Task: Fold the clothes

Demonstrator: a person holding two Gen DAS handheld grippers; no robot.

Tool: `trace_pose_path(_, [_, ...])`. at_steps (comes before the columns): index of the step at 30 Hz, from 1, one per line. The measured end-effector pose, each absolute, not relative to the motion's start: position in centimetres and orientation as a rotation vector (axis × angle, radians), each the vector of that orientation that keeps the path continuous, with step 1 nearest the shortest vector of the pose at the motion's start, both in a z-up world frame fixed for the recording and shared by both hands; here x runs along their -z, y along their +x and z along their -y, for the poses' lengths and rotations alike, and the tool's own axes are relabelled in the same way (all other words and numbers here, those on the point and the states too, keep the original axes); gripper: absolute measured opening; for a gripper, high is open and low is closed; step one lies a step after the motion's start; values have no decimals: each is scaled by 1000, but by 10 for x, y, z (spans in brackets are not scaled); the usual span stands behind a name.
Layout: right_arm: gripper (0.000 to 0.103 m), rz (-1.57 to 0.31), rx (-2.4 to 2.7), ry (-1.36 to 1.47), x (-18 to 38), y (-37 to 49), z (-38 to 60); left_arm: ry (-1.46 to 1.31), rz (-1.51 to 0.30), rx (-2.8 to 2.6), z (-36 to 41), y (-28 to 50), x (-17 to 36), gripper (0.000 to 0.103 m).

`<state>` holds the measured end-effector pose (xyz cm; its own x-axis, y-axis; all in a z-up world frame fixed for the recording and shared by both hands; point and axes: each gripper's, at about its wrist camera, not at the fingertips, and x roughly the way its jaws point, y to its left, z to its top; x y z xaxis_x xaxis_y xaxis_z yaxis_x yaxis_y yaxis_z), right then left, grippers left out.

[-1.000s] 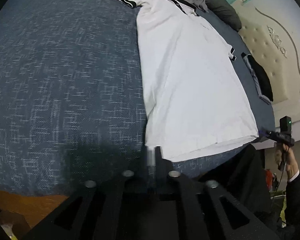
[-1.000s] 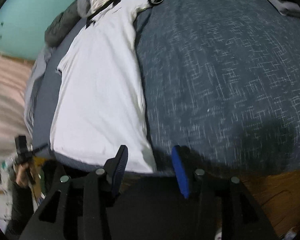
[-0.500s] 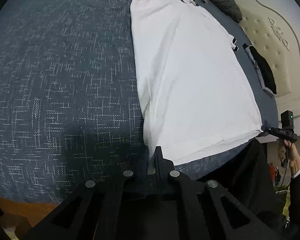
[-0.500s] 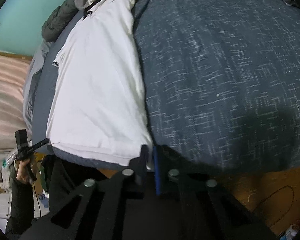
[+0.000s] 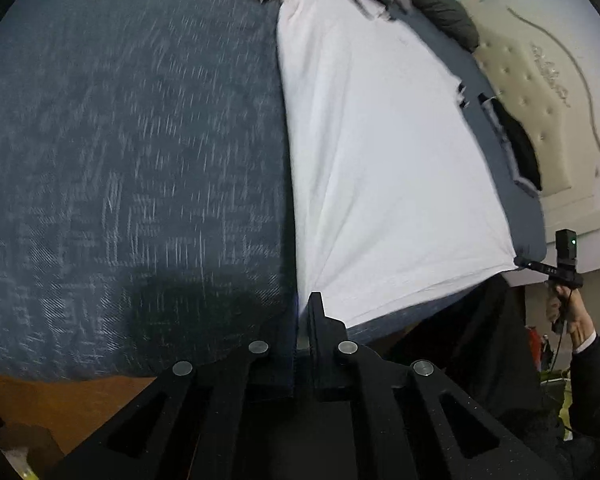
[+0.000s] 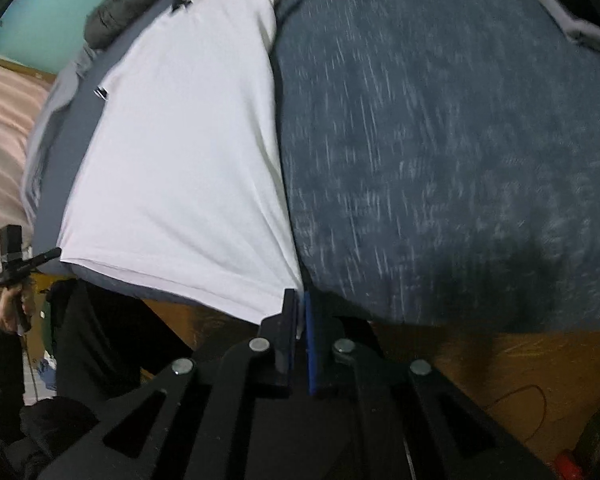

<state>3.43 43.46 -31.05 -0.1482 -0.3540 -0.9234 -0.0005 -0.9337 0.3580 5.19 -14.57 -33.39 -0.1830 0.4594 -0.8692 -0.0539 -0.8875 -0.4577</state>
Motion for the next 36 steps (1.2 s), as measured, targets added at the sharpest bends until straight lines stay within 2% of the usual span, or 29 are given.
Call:
trace_pose_path(12, [3,373,2167,1879,310,31,-437,-1772,459,-2110,147,58,344,5])
trace_pose_path(17, [5,447,2150,1836,306,27,-441,-1770,489,-2120,152,55,345,9])
trace_pose_path(18, [7,465,2165,1830,303,26,-444,-1767,491,-2126,153,53,343,9])
trace_pose_path(20, [18,503,2209,1822,295,19,-442,-1751,499,-2150,156,50,336,17])
trace_pose_path(21, [32,529,2221,1807,291,13,-435,-1736,504,-2168,158,48,332,21])
trace_pose_path(22, [42,567,2233,1789,289,11,-438,-1727,505,-2185,159,45,329,30])
trace_pose_path(23, [42,592,2241,1779,288,7,-439,-1719,504,-2202,160,41,326,35])
trace_pose_path(31, [42,462,2180,1852,311,0,-385,-1742,405,-2180,139,27,337,35])
trace_pose_path(32, [42,470,2174,1848,312,1,-384,-1746,388,-2174,136,27,339,26])
trace_pose_path(33, [38,476,2171,1843,313,1,-382,-1751,382,-2169,135,28,340,18])
trace_pose_path(34, [21,472,2166,1844,313,2,-381,-1757,379,-2164,136,29,342,5])
trace_pose_path(36, [6,452,2156,1847,313,4,-377,-1754,382,-2168,146,31,341,3])
